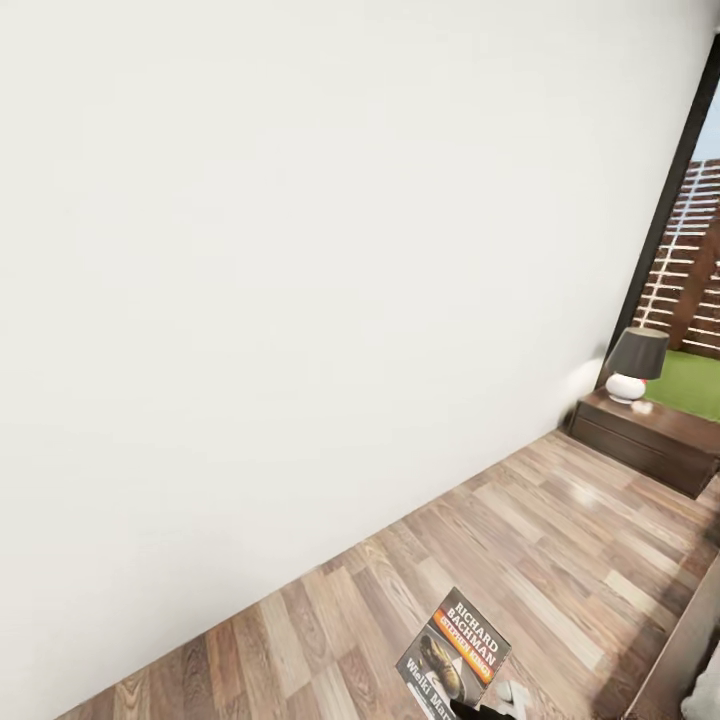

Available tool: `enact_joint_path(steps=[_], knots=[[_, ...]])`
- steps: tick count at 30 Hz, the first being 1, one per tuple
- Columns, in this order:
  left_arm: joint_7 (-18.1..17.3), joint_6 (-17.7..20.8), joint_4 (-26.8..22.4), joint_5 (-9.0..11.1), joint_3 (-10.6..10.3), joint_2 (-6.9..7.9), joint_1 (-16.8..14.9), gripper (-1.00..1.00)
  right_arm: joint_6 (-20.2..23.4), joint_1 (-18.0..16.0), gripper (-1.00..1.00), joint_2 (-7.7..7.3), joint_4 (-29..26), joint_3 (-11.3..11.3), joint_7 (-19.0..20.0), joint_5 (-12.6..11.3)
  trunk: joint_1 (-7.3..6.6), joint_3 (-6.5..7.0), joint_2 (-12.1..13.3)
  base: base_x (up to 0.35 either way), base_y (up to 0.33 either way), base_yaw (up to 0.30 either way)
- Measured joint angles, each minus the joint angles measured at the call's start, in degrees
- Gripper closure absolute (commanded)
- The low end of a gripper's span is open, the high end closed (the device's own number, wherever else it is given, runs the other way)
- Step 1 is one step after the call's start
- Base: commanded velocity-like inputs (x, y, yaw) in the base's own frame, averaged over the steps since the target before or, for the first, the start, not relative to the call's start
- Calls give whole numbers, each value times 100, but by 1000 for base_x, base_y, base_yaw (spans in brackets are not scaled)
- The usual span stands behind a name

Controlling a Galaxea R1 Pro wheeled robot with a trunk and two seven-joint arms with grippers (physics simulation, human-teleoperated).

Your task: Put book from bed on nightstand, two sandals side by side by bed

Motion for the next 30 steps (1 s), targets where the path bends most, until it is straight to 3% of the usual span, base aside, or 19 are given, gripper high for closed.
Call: enact_joint_path(steps=[30], knots=[[-4, 5, 0, 0, 0, -21, 1, -100, 13, 0, 100, -51, 8, -8, 36, -6, 1, 0, 0, 7, -9, -293]])
